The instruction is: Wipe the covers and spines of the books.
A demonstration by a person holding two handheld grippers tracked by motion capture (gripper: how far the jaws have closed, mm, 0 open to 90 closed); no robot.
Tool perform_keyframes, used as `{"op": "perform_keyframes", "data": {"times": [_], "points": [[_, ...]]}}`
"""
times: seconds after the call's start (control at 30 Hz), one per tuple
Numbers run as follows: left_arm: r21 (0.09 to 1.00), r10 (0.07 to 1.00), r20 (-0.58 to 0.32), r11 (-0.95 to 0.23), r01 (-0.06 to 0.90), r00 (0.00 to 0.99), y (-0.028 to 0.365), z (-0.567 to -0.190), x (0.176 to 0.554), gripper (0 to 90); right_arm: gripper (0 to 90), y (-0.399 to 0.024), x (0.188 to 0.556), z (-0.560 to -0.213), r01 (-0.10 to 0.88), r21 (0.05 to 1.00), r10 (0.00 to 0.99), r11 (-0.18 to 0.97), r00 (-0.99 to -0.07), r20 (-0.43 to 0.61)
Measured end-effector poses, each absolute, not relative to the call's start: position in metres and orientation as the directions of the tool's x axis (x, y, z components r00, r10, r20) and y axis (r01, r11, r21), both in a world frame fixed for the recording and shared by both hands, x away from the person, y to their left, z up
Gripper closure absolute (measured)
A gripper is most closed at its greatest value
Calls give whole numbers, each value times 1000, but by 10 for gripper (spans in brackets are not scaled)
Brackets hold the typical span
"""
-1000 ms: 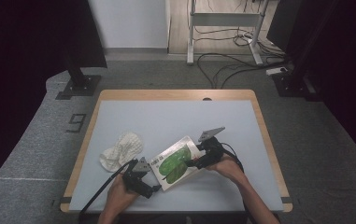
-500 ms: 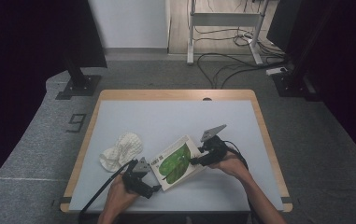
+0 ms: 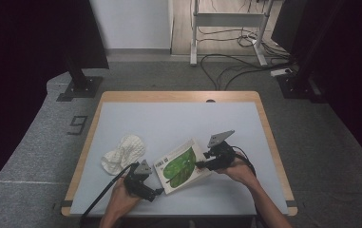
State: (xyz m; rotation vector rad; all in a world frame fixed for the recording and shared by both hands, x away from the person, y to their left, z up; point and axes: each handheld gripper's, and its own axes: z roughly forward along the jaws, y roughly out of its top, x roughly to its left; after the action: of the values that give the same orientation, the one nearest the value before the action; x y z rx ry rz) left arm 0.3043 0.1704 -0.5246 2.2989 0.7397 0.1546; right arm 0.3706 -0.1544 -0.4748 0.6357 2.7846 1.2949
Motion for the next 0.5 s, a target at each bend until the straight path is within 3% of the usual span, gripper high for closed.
{"op": "perform_keyframes", "data": {"times": [0.5], "points": [[681, 579, -131, -537, 498, 805, 166, -516, 308, 0, 625, -169, 359, -486, 369, 738, 374, 565, -912, 169]]}}
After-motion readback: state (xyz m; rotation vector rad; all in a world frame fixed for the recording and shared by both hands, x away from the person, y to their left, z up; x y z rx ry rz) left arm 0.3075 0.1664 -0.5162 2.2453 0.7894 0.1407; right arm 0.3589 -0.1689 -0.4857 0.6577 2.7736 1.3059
